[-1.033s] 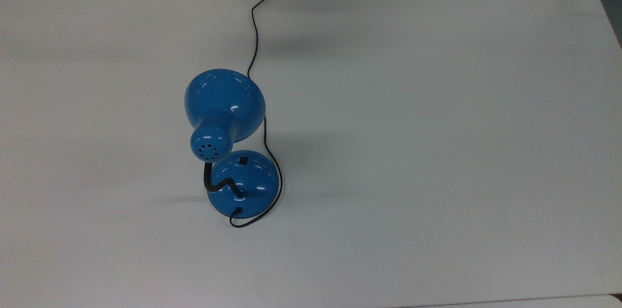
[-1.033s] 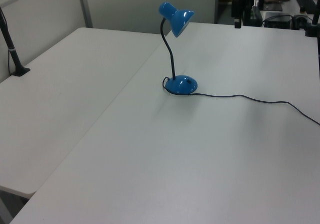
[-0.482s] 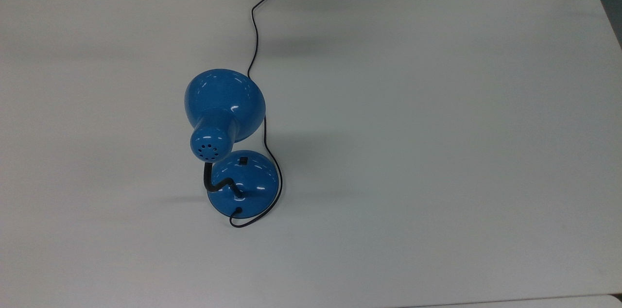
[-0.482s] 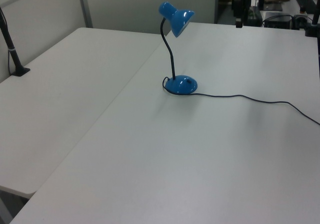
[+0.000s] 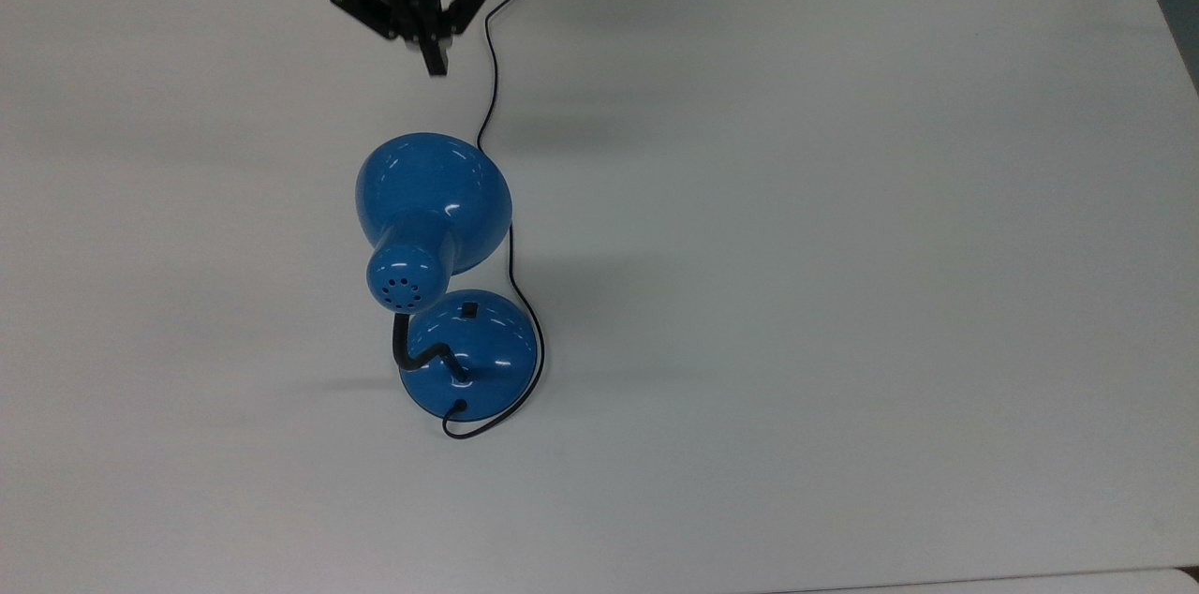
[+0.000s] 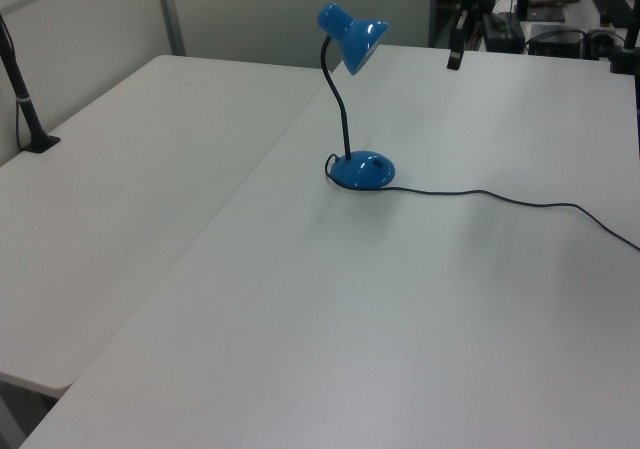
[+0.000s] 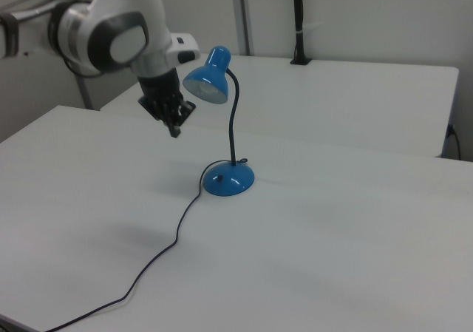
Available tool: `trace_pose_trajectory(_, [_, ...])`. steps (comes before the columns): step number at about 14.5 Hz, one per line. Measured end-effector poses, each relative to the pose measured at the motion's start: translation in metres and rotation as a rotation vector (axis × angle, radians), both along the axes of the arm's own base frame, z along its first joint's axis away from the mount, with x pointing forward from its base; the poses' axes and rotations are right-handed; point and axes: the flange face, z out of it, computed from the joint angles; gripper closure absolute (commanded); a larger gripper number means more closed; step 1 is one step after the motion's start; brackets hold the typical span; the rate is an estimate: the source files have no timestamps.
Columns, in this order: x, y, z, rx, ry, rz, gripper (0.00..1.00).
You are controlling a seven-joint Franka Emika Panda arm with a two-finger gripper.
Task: Turn on the lamp
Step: 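Move the gripper down toward the switch on the blue lamp base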
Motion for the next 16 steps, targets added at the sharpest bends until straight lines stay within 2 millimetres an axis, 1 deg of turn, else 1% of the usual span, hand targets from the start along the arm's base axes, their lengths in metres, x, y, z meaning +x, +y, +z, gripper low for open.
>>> trace_pose_trajectory(2, [0.011,-0.001,-0.026,-0.012,-0.062,-0.012,1.0])
trace_pose_trajectory(4, [0.034,-0.001,-0.067,-0.032,-0.125,-0.025,1.0])
trace_pose_trajectory(6, [0.052,0.0,-0.1,-0.049,-0.168,-0.031,1.0])
trace_pose_trajectory(9, [0.068,0.001,-0.133,-0.067,-0.217,-0.036,1.0])
trace_pose_trajectory(11, [0.077,0.005,-0.16,-0.075,-0.237,-0.032,1.0])
trace_pose_trajectory(13, [0.083,0.011,-0.179,-0.078,-0.264,-0.033,1.0])
trace_pose_trajectory(16, [0.085,0.015,-0.191,-0.076,-0.263,-0.032,1.0])
